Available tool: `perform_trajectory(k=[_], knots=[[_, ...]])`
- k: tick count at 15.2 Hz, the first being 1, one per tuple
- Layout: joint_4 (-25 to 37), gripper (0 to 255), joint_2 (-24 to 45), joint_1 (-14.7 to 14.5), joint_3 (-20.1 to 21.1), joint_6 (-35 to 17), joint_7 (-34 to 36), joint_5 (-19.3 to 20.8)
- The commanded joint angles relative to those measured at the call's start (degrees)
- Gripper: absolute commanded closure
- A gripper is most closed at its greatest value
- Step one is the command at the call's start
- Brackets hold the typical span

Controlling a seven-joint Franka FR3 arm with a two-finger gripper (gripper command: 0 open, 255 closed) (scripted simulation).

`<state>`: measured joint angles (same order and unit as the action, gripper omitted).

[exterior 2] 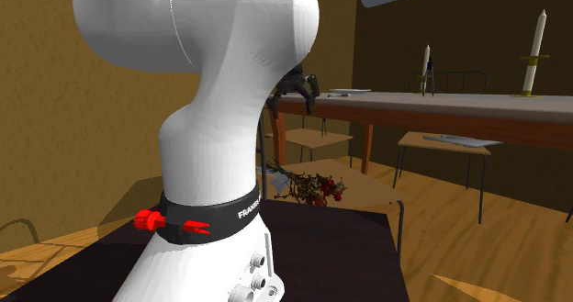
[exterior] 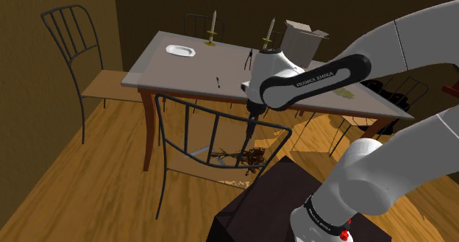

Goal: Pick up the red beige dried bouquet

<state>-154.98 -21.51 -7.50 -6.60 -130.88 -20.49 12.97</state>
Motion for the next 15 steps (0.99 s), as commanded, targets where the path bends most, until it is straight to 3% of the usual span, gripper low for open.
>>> perform_trajectory(k=[1,10,15], knots=[[-1.03,0,4.32,-0.55,-0.78,-6.0,-3.36,1.17],[0.98,0,26.86,-3.13,-1.68,-28.53,-14.69,6.36],[1.6,0,31.23,-3.55,-2.41,-32.3,-13.24,7.94]])
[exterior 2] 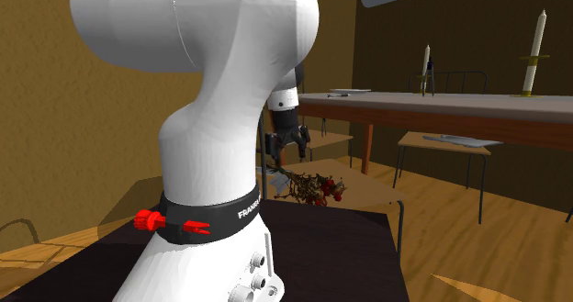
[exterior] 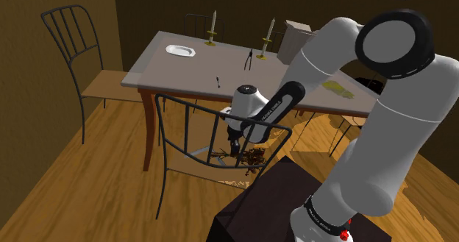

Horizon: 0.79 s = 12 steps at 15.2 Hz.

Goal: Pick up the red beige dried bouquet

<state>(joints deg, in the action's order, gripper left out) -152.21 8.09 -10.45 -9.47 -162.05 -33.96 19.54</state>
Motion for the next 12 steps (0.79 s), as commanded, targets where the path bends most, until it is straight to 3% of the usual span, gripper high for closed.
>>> perform_trajectory(k=[1,5,6,12], knots=[[-0.99,0,2.67,-0.83,0.16,-1.99,0.59,1.68],[-0.48,0,5.37,-1.39,-0.56,-4.19,1.52,2.47],[-0.32,255,5.4,-1.25,-0.53,-4.09,1.3,2.37],[0.16,255,5.72,-0.77,-0.39,-3.99,0.64,2.02]])
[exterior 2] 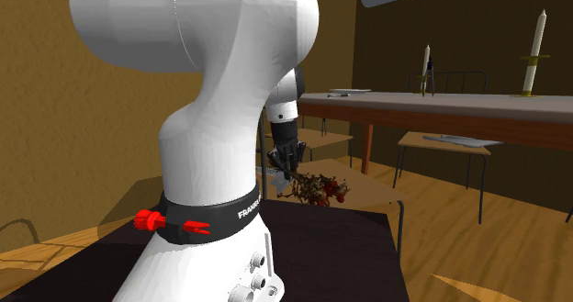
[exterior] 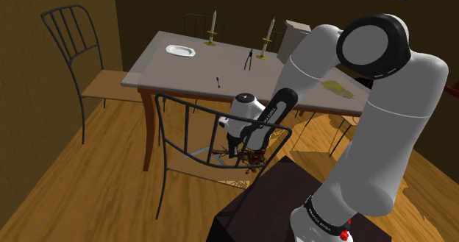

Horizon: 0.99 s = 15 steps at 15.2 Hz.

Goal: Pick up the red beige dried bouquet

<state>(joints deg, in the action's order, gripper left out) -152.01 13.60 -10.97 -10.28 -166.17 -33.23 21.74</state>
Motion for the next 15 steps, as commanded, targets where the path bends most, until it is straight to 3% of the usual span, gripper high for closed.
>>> perform_trajectory(k=[1,3,15], knots=[[-0.03,255,0.17,-0.2,0.44,0.16,-0.17,-0.22],[-0.68,255,-0.13,-0.87,0.25,-0.07,0.8,0.28],[-2.22,255,-12.27,-0.48,1.59,10.5,-3.67,-3.89]])
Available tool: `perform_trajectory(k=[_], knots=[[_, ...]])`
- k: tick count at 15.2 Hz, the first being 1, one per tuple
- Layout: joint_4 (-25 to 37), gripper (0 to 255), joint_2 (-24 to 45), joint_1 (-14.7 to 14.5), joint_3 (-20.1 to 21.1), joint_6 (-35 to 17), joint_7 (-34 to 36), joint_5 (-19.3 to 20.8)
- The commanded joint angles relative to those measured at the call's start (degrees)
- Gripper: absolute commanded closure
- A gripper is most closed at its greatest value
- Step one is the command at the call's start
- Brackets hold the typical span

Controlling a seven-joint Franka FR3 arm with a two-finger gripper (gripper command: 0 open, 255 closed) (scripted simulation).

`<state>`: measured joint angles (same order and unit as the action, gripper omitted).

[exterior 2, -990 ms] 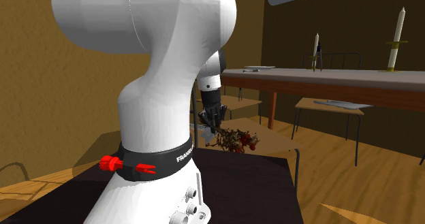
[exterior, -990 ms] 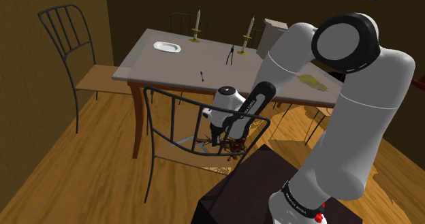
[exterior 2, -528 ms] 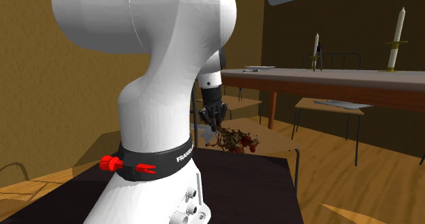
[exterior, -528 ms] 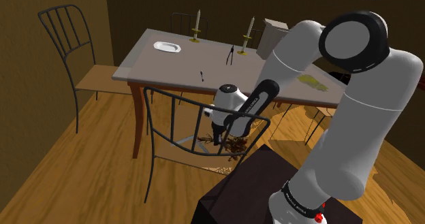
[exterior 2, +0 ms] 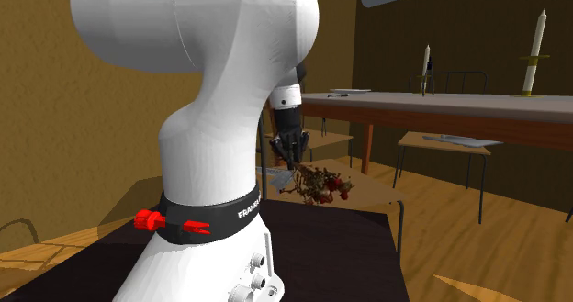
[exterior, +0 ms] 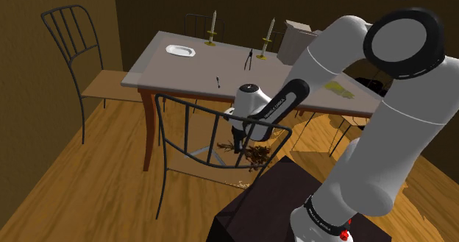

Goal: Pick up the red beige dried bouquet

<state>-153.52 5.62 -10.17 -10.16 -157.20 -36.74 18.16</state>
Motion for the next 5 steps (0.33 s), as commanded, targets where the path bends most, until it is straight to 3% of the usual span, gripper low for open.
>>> perform_trajectory(k=[1,5], knots=[[-0.73,255,-5.24,-1.37,1.46,2.45,-0.46,-0.59],[-0.71,255,-7.24,-1.71,1.28,4.46,-1.04,-1.12]])
